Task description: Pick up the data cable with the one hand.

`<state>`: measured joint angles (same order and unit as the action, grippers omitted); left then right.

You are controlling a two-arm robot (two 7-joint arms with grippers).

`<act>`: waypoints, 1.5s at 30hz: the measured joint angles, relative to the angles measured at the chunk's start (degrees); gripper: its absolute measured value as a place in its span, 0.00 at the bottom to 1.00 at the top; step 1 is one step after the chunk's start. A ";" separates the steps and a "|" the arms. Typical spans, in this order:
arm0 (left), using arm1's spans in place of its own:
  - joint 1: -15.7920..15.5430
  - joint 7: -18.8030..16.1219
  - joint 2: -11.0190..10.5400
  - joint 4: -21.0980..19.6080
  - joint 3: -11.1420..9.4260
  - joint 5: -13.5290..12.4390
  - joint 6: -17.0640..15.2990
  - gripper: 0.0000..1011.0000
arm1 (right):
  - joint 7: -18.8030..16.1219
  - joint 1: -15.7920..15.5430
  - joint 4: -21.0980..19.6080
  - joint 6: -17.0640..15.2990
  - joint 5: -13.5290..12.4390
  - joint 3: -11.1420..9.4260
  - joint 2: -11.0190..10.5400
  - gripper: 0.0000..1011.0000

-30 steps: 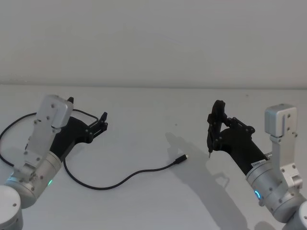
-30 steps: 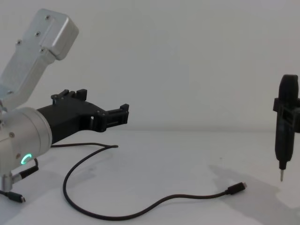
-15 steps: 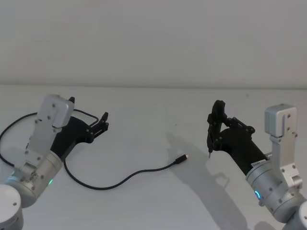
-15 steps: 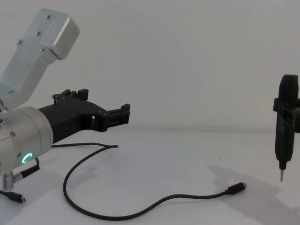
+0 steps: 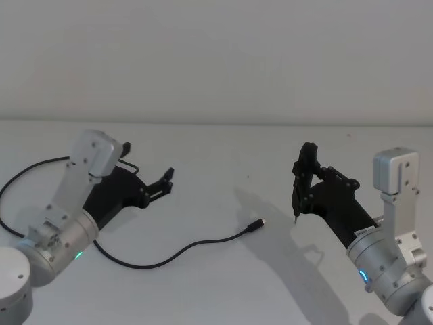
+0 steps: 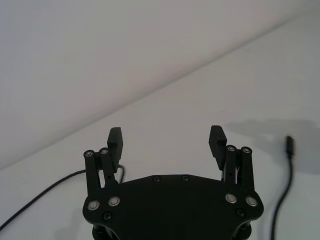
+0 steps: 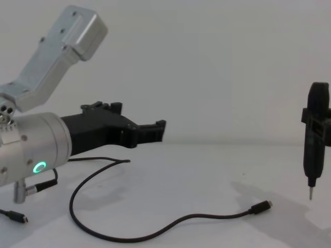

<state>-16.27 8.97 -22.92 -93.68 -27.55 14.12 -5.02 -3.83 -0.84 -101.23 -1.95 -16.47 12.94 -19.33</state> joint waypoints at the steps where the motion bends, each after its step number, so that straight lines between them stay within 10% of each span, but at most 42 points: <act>1: -0.22 0.68 -0.14 -0.09 -0.14 0.22 -0.41 0.99 | 0.00 0.00 0.00 0.00 0.00 0.00 0.00 0.27; 31: -13.63 28.43 -5.33 5.17 -9.08 6.06 -17.69 0.99 | 0.00 0.00 0.00 0.00 0.00 0.00 0.00 0.27; 45: -17.88 32.84 -3.78 10.68 -12.46 6.40 -19.67 0.99 | 0.00 0.00 0.00 0.00 0.00 0.00 0.00 0.27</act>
<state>-34.15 41.80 -26.70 -83.01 -40.01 20.52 -24.69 -3.83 -0.84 -101.23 -1.95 -16.46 12.94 -19.33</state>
